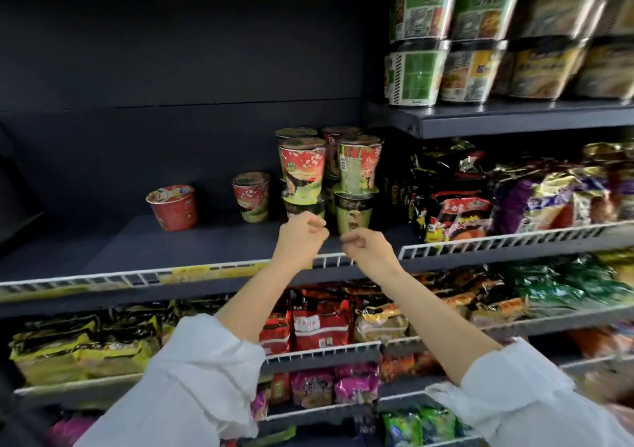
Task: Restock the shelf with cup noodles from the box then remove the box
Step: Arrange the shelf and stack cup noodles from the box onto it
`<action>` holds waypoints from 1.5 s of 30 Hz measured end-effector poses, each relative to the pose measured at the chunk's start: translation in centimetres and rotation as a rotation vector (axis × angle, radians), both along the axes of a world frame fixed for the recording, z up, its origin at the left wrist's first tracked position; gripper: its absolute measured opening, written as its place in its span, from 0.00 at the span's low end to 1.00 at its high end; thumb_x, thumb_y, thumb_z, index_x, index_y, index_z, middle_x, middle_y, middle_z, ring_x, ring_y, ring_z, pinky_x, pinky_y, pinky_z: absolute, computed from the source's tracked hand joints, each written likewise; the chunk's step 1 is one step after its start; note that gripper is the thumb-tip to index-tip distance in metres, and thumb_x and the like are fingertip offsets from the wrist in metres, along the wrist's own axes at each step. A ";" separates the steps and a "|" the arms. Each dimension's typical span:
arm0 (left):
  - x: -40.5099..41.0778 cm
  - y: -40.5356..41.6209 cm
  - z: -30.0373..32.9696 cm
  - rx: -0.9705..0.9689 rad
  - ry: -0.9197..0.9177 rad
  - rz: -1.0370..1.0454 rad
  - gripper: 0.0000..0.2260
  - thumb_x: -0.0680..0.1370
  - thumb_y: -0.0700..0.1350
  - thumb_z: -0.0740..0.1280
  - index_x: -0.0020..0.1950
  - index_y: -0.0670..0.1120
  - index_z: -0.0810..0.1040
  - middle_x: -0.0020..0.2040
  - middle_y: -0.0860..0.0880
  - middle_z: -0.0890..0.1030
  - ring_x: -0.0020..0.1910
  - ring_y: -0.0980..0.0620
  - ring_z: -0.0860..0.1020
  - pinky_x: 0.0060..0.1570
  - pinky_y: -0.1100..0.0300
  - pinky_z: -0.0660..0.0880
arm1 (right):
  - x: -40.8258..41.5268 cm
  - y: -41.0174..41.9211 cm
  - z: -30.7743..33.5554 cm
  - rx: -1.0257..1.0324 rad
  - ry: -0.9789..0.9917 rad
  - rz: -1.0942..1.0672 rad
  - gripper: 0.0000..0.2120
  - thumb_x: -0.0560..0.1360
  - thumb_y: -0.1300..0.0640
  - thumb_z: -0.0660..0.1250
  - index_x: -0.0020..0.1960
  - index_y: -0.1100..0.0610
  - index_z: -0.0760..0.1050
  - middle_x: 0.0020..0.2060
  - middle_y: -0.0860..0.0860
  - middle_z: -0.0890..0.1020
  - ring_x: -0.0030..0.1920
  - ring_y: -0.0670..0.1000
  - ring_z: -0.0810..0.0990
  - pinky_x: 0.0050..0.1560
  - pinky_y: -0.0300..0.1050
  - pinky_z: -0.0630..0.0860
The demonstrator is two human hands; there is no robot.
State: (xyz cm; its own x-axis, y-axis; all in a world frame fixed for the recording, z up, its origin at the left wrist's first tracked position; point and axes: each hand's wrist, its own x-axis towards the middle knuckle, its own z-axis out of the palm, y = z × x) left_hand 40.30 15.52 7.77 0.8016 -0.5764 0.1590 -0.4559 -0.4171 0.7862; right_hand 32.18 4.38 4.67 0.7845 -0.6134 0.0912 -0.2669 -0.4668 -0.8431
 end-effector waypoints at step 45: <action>-44.4 -15.3 -16.6 1.047 -0.073 -0.422 0.47 0.66 0.58 0.75 0.76 0.61 0.48 0.76 0.38 0.51 0.74 0.33 0.47 0.69 0.34 0.56 | -49.7 -18.2 -13.5 -0.423 0.615 -0.186 0.26 0.74 0.46 0.68 0.70 0.41 0.66 0.75 0.64 0.40 0.74 0.66 0.35 0.72 0.64 0.52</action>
